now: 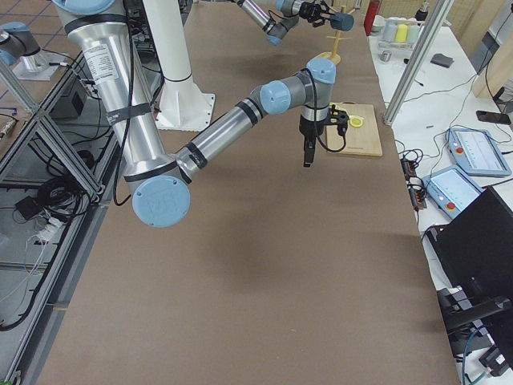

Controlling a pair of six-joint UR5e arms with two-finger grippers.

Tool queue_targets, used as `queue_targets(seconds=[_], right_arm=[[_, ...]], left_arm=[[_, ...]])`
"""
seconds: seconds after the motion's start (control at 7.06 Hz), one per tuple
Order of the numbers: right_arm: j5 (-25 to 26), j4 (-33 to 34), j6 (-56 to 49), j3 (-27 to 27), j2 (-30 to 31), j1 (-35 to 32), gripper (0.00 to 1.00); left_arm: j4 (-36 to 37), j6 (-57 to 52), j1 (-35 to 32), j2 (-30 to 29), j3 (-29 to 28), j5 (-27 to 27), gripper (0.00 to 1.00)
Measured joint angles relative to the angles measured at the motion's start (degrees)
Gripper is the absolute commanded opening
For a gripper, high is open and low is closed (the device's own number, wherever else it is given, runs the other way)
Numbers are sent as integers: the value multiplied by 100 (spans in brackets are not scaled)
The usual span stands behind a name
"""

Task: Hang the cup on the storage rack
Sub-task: 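Maneuver the mug handle onto a peg of the wooden stand with the left gripper, then release the mug and withdraw the left gripper from the stand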

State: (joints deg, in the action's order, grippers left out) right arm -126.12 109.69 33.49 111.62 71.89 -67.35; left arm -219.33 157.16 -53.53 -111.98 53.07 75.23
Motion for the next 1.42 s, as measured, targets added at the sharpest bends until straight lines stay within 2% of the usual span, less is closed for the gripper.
queue_targets(seconds=[0.14,0.28,0.42,0.71,1.13,1.42], right_arm=[[0,0,0,0,0,1,100],[0,0,0,0,0,3,100],[0,0,0,0,2,6,100],[0,0,0,3,7,10,100],[0,0,0,14,9,11,100],[0,0,0,17,9,15,100]], left_arm=[[3,-1,4,3,1,0,48],[4,1,9,2,4,0,67],[6,4,9,2,7,-2,74],[12,9,9,1,10,-8,76],[13,40,-2,4,36,-7,88],[13,45,-12,160,313,7,97]])
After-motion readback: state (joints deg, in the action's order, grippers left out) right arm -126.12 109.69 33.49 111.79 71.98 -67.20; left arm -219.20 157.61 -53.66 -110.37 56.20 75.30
